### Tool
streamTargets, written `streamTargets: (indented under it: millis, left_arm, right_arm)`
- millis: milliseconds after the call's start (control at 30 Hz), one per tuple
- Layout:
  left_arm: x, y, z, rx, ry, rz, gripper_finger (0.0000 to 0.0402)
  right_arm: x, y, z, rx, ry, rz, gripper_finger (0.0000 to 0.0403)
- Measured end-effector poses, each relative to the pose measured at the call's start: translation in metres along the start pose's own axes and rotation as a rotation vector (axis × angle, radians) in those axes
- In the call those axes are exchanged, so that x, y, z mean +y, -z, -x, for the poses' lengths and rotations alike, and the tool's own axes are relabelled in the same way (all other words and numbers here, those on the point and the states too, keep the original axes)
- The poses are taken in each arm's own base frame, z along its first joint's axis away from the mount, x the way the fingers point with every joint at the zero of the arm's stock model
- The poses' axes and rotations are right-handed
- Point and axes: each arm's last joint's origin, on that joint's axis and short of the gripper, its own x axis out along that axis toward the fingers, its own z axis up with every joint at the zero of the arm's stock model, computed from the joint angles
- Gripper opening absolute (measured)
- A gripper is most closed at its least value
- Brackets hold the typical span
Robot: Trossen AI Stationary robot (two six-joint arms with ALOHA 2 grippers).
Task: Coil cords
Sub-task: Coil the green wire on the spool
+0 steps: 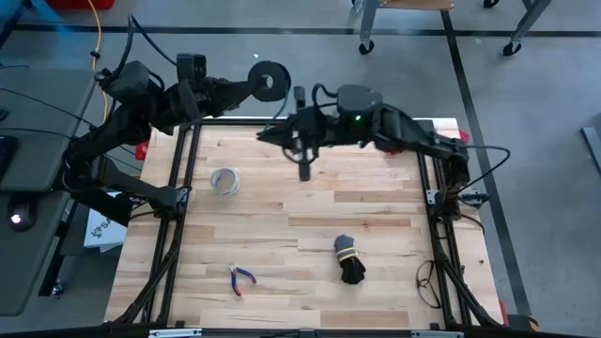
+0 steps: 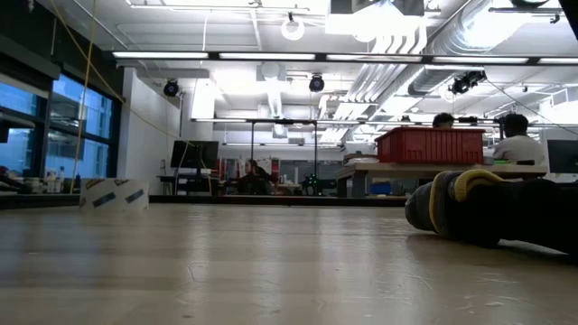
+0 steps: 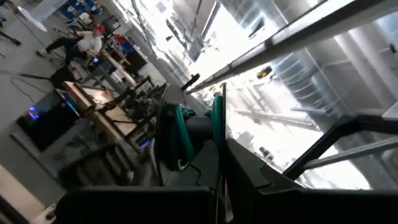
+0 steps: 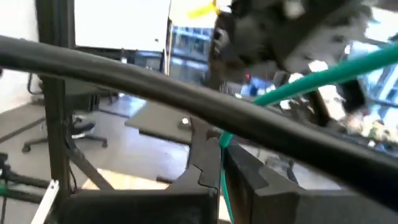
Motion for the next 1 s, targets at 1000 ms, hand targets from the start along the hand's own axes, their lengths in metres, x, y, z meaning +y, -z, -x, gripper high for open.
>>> streamTargets:
  millis: [1000]
  left_arm:
    - [-0.005,0.027,-0.012,0.176,0.055,0.316,0.0007]
  right_arm:
    - [-0.022,-0.003,-0.011,-0.171,0.145,0.067,0.0000]
